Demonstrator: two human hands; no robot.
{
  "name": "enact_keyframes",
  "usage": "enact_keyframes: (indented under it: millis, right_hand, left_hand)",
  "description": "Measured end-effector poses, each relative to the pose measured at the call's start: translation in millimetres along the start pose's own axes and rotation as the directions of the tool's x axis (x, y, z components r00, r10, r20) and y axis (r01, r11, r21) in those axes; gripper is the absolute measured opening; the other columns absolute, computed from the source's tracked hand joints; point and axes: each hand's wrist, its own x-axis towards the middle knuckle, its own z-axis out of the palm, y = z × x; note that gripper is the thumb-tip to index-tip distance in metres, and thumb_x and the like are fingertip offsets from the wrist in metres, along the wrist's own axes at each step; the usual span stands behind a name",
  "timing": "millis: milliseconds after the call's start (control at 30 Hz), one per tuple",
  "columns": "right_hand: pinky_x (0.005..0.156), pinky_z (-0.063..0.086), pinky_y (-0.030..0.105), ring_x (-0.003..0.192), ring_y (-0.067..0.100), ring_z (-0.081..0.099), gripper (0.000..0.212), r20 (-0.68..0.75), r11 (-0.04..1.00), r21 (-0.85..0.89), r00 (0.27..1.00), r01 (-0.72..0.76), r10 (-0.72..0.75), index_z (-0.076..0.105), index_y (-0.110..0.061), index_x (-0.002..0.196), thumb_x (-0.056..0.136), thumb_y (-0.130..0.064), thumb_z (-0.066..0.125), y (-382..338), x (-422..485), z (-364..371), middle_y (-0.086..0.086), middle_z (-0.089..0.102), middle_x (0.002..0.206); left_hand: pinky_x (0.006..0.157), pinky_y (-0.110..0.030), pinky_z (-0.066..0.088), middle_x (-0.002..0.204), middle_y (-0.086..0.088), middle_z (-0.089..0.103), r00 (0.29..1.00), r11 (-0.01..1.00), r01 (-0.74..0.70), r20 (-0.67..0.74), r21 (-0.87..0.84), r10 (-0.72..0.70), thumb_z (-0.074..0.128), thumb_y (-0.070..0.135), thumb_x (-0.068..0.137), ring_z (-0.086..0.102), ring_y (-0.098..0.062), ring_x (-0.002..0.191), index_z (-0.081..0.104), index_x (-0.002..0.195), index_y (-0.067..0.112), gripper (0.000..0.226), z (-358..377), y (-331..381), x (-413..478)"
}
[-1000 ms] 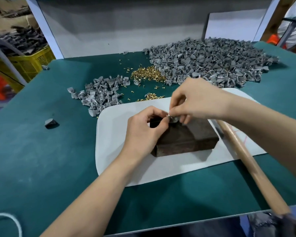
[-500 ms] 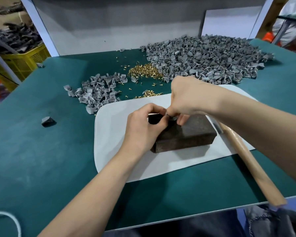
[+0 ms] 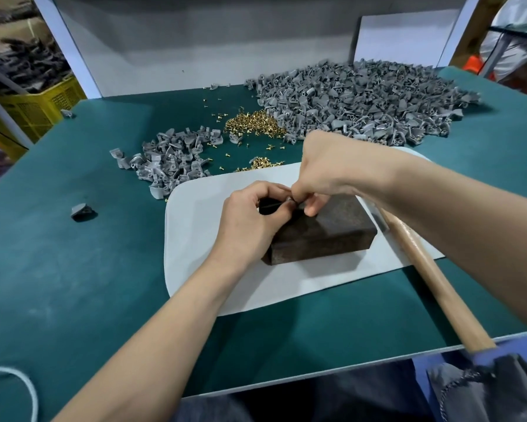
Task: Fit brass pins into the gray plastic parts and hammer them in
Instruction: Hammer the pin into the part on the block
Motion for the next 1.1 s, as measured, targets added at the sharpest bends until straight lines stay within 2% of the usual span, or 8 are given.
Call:
enact_keyframes:
  millis: [67, 100, 267, 400, 467, 567, 867, 1100]
  right_hand:
    - [0.074, 0.059, 0.036, 0.067, 0.027, 0.072, 0.012, 0.002, 0.999, 0.046, 1.000, 0.024, -0.024, 0.066, 0.009, 0.085, 0.081, -0.002, 0.065, 5.0, -4.2, 1.7, 0.018, 0.070, 0.067]
    - [0.075, 0.059, 0.038, 0.065, 0.027, 0.072, 0.014, -0.009, 0.996, 0.069, 0.999, 0.050, -0.049, 0.068, 0.010, 0.086, 0.082, -0.002, 0.065, 9.6, -5.1, 2.1, 0.018, 0.070, 0.068]
    - [0.066, 0.060, 0.037, 0.060, 0.026, 0.070, 0.013, -0.074, 0.970, 0.152, 0.981, 0.188, -0.179, 0.070, 0.000, 0.078, 0.083, 0.005, 0.059, 31.4, -9.0, 2.1, 0.020, 0.070, 0.069]
    - [0.053, 0.058, 0.026, 0.054, 0.017, 0.068, 0.018, -0.091, 0.939, 0.197, 0.959, 0.280, -0.267, 0.070, -0.006, 0.077, 0.083, 0.007, 0.060, 41.2, -7.3, 4.2, 0.016, 0.068, 0.070]
    - [0.051, 0.056, 0.023, 0.054, 0.017, 0.067, 0.017, -0.082, 0.926, 0.204, 0.948, 0.317, -0.306, 0.070, -0.007, 0.076, 0.083, 0.006, 0.062, 44.6, -6.2, 4.1, 0.007, 0.067, 0.064]
    - [0.052, 0.057, 0.024, 0.055, 0.019, 0.068, 0.016, -0.056, 0.916, 0.213, 0.941, 0.339, -0.334, 0.069, -0.009, 0.074, 0.083, 0.004, 0.064, 46.3, -5.4, 2.9, 0.006, 0.067, 0.062]
    - [0.061, 0.054, 0.022, 0.049, 0.005, 0.065, 0.017, -0.015, 0.869, -0.167, 0.880, 0.466, -0.475, 0.063, -0.018, 0.073, 0.084, -0.004, 0.064, 36.2, -5.2, 0.3, -0.013, 0.062, 0.055]
    - [0.065, 0.046, 0.011, 0.053, 0.005, 0.065, 0.015, -0.050, 0.832, -0.261, 0.854, 0.489, -0.518, 0.062, -0.021, 0.074, 0.083, -0.009, 0.067, 39.9, -10.8, 1.5, -0.013, 0.062, 0.064]
  left_hand:
    - [0.081, -0.018, 0.048, 0.090, 0.003, 0.072, 1.000, 1.000, -0.005, 0.004, -0.013, 0.005, 0.068, 0.002, 0.081, 0.064, -0.006, 0.083, 0.069, 0.075, 0.019, 0.018, -0.2, -0.1, 0.3]
    - [0.083, -0.020, 0.049, 0.091, 0.002, 0.072, 1.000, 1.000, -0.010, 0.004, -0.017, 0.010, 0.068, 0.001, 0.081, 0.065, -0.008, 0.085, 0.070, 0.076, 0.018, 0.017, -0.4, -0.2, 0.4]
    - [0.082, -0.016, 0.047, 0.092, 0.001, 0.071, 1.000, 0.999, -0.016, 0.007, -0.029, 0.016, 0.070, 0.004, 0.081, 0.065, -0.006, 0.087, 0.072, 0.078, 0.014, 0.011, 0.0, -0.8, 1.3]
    - [0.081, -0.014, 0.045, 0.093, 0.004, 0.071, 1.000, 0.999, 0.001, 0.012, -0.048, 0.000, 0.069, 0.009, 0.083, 0.064, -0.003, 0.089, 0.072, 0.077, 0.020, 0.014, -1.4, -1.2, 2.9]
    - [0.083, -0.016, 0.046, 0.094, 0.003, 0.070, 1.000, 0.999, -0.004, 0.014, -0.044, 0.005, 0.068, 0.010, 0.085, 0.064, -0.005, 0.090, 0.072, 0.077, 0.020, 0.013, -1.8, -1.8, 3.2]
    - [0.082, -0.016, 0.045, 0.096, 0.002, 0.070, 1.000, 0.999, -0.015, 0.022, -0.031, 0.016, 0.067, 0.010, 0.085, 0.063, -0.004, 0.091, 0.073, 0.080, 0.018, 0.012, -2.4, -1.8, 3.2]
    - [0.081, -0.015, 0.044, 0.094, 0.002, 0.068, 0.999, 0.998, -0.019, 0.049, -0.067, 0.023, 0.066, 0.006, 0.086, 0.061, -0.004, 0.087, 0.069, 0.079, 0.022, 0.018, -2.8, 0.0, 3.8]
    - [0.094, -0.031, 0.048, 0.103, -0.005, 0.068, 0.994, 0.991, 0.010, 0.107, -0.131, 0.004, 0.067, 0.003, 0.084, 0.064, -0.016, 0.098, 0.071, 0.082, 0.020, 0.017, -3.0, -1.7, 3.9]
